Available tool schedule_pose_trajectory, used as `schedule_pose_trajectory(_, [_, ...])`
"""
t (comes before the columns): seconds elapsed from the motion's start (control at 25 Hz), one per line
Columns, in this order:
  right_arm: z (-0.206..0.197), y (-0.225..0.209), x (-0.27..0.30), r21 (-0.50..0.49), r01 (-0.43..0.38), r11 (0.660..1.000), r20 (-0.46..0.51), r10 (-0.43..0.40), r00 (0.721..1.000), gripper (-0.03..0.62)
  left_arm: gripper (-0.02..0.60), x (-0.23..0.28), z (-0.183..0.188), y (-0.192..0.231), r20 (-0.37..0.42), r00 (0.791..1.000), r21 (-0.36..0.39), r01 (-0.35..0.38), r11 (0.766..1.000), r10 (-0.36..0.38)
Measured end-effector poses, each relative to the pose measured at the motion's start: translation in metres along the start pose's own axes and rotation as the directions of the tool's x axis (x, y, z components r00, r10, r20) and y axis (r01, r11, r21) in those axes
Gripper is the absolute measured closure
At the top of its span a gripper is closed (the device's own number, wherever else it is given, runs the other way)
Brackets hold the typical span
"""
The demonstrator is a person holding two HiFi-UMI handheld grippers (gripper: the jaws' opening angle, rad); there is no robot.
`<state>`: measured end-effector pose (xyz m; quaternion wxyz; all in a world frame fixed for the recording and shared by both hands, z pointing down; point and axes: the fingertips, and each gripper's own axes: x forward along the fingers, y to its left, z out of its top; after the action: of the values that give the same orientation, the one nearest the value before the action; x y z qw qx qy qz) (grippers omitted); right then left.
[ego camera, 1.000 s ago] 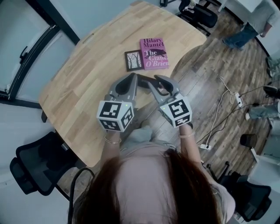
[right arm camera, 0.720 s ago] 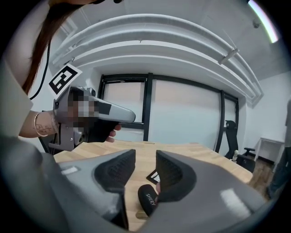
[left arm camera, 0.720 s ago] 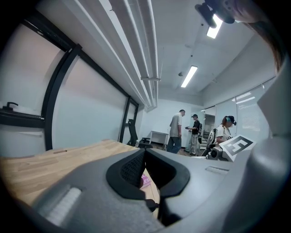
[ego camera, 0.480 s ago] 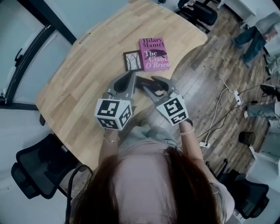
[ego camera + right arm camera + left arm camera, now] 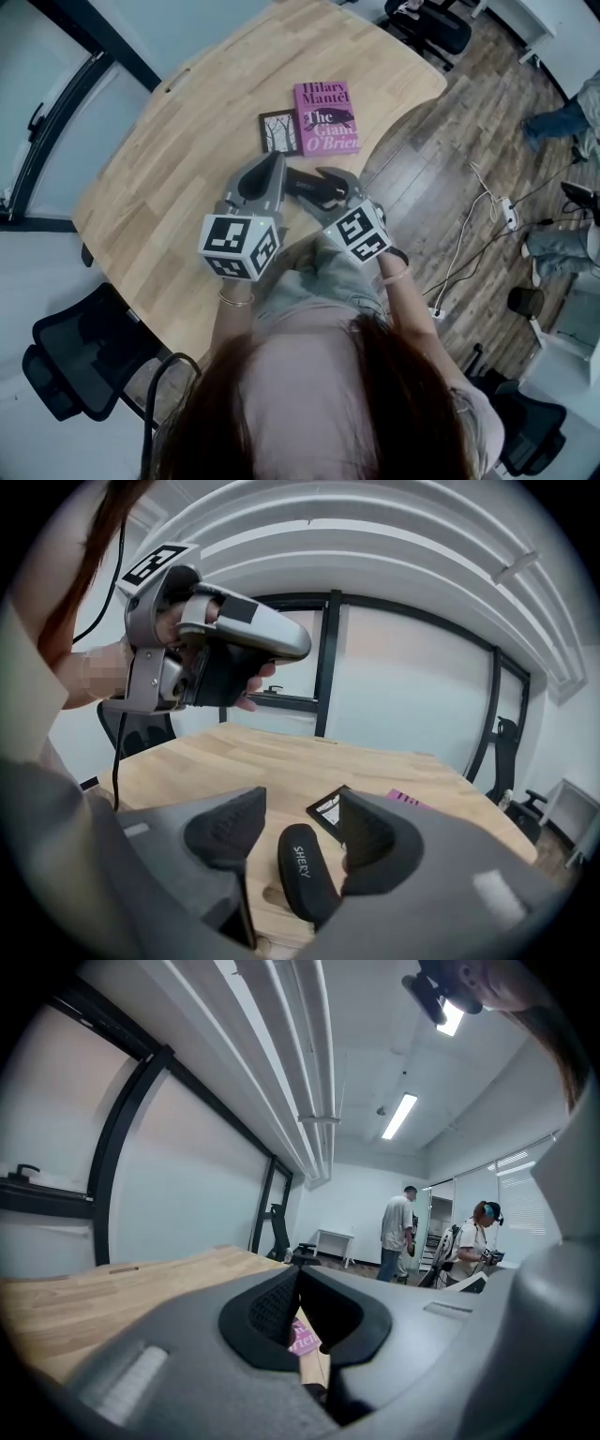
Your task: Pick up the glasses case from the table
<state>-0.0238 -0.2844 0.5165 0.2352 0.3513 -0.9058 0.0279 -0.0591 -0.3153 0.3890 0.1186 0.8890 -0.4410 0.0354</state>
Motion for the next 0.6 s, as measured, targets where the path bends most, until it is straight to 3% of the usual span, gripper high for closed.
schedule_pose_trajectory(0.6, [-0.06,-0.006,0.043,-0.034,-0.151,0.988,-0.166,0.144,0.976,0.312,0.575,0.027,-0.019,0.008,-0.018,0.997,-0.028,-0.077,0.997,0.076])
